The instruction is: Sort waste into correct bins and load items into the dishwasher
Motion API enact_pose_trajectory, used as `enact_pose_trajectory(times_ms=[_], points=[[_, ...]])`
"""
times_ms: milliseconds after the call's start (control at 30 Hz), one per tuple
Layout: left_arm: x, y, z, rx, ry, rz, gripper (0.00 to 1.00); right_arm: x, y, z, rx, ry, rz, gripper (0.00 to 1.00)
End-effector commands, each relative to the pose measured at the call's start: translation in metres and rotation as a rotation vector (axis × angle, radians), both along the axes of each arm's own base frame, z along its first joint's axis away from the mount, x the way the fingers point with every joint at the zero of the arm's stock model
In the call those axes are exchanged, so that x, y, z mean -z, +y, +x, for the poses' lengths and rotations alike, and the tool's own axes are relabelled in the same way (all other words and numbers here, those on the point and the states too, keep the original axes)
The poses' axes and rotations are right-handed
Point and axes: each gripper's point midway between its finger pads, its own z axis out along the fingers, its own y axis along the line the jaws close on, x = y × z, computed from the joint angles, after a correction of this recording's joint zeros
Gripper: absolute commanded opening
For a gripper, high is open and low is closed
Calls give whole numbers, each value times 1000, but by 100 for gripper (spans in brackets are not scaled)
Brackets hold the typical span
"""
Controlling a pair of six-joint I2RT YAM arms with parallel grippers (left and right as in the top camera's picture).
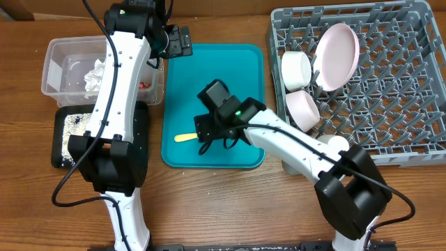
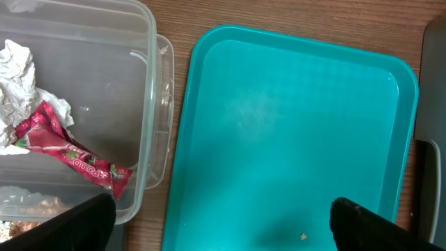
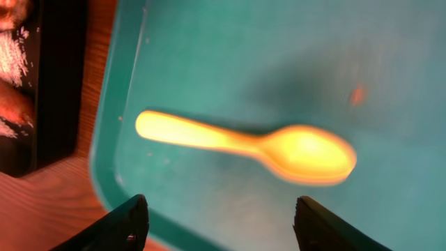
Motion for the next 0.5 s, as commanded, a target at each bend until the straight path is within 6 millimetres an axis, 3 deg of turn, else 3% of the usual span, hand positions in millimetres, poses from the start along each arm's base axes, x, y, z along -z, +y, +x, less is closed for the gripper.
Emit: enact_pose_trajectory(times_ms=[0, 133, 333, 467], points=[[-4, -1, 1, -3, -11, 4, 100, 0, 5, -4, 322, 161, 92, 63], [-4, -1, 1, -3, -11, 4, 100, 5, 6, -2, 405, 196, 107, 61], [-4, -1, 1, -3, -11, 4, 100, 50, 8, -8, 472, 301, 68, 62], [-4, -1, 1, -3, -11, 4, 100, 59, 10, -6, 478, 304, 67, 62]])
